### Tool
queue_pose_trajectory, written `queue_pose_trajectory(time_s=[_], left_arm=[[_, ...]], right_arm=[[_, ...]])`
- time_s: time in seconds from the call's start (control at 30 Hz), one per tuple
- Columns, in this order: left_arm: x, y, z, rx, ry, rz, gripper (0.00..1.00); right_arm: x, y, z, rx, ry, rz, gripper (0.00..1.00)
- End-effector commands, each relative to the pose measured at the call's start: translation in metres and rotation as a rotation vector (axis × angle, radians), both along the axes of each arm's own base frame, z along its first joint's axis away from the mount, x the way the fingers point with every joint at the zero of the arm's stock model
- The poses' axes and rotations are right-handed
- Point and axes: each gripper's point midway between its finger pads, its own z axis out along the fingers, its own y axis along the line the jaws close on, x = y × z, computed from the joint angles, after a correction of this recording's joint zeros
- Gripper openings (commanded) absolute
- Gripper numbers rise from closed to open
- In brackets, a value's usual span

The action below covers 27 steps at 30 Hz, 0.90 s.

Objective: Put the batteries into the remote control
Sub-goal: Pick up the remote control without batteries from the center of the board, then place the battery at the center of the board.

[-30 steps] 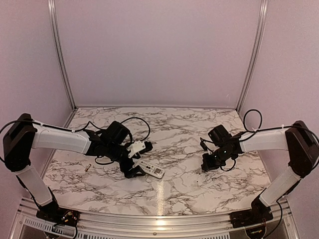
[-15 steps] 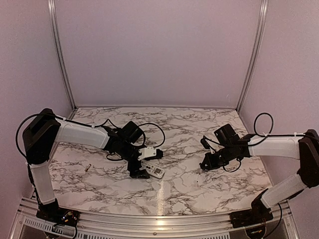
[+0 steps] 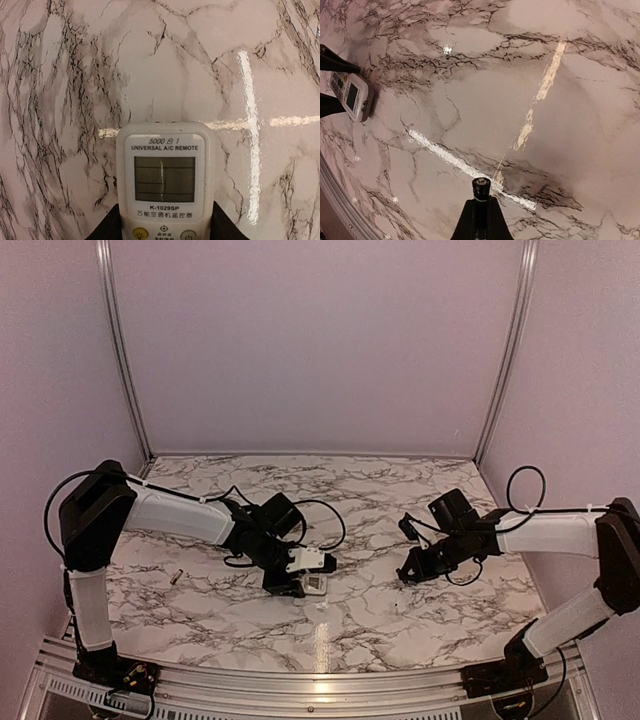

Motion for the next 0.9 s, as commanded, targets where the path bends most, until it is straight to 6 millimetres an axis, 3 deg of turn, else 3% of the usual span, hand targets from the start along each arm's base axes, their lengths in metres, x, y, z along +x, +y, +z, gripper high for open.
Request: queue_pose_trajectory(time_s=[0.0,0.23,0.37,0.53,0.63,0.87], left_arm=[[-0.004,0.033,0.0,0.051,-0.019,0.11,0.42],[0.01,0.045,0.075,-0.245,-0.071,0.3,0.35],[0.034,0.059,0.13,-0.418,-0.107,0.462,0.36],[0.062,0.08,0.184,-0.656,-0.034,0.67,0.38],[0.064,0.085,0.202,-0.765,0.049,0.722,0.39],[0.064,0.089,0.215,-0.817,0.104,0.756,0.45]], right_arm=[[0.014,0.017,0.011,0.038,-0.036,0.043,0.0],[0.026,0.051,0.022,0.049,-0.086,0.1,0.0],[0.026,0.083,0.016,0.021,-0.092,0.151,0.0],[0.026,0.122,0.001,-0.052,-0.112,0.196,0.0],[0.026,0.142,-0.011,-0.11,-0.123,0.217,0.0],[0.024,0.166,-0.038,-0.229,-0.135,0.229,0.06]])
